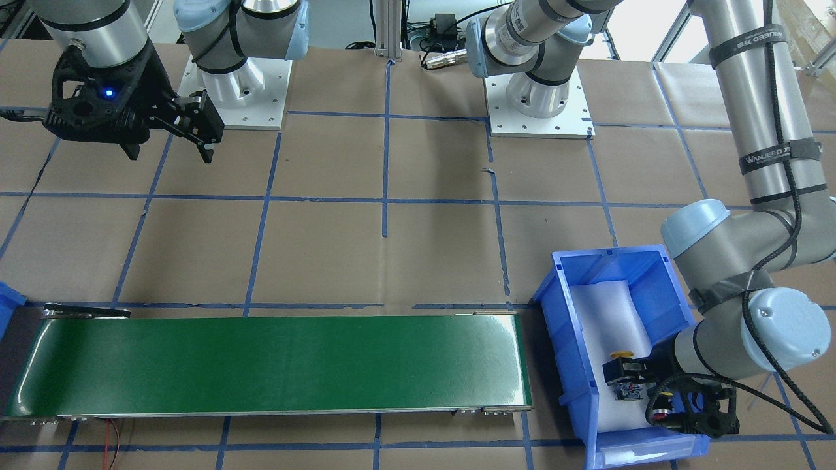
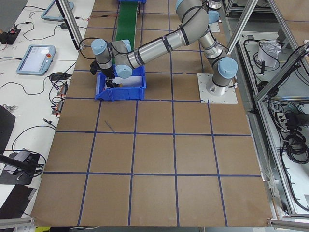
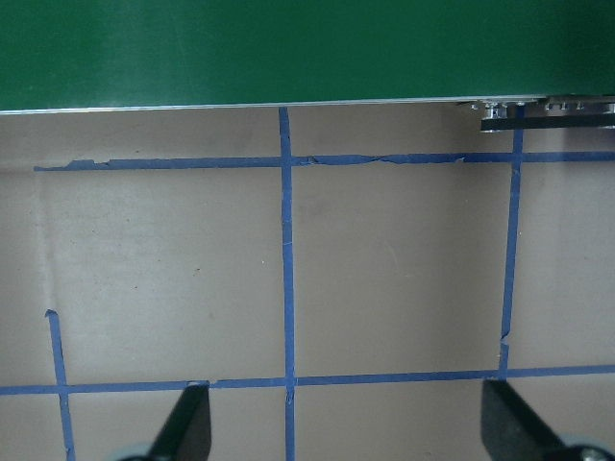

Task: Transport two buttons from left to right
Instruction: 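Grasp the yellow-capped black button with the left gripper and lift it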

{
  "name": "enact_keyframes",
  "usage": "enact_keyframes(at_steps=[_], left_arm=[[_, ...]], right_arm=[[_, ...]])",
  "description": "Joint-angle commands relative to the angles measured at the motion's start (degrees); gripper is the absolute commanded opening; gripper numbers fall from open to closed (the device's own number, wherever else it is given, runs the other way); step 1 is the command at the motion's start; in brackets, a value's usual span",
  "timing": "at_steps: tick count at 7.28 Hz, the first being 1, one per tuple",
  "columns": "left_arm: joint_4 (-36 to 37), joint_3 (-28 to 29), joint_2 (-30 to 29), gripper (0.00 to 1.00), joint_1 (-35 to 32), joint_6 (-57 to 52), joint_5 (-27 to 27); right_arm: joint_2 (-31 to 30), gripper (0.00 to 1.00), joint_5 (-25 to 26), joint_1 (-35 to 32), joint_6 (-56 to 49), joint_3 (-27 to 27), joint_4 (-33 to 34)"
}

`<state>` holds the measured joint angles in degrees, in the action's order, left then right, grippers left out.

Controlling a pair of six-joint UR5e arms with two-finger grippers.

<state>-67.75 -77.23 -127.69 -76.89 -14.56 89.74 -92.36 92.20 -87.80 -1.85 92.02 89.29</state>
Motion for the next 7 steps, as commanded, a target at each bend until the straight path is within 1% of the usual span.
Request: enact_keyframes(at_steps=[1, 3, 7], left_arm=[[1.4, 0.0, -1.2, 0.87, -0.1, -0.1, 0.0], [1.4, 0.0, -1.2, 0.85, -0.1, 0.1, 0.0], [1.4, 0.4, -0.4, 0.85, -0.2, 0.2, 0.2]], right_arm=[[0.1, 1.00, 0.0, 0.0, 0.0, 0.0, 0.0], [0.1, 1.00, 0.0, 0.0, 0.0, 0.0, 0.0], [0.1, 1.00, 0.0, 0.0, -0.3, 0.6, 0.1]])
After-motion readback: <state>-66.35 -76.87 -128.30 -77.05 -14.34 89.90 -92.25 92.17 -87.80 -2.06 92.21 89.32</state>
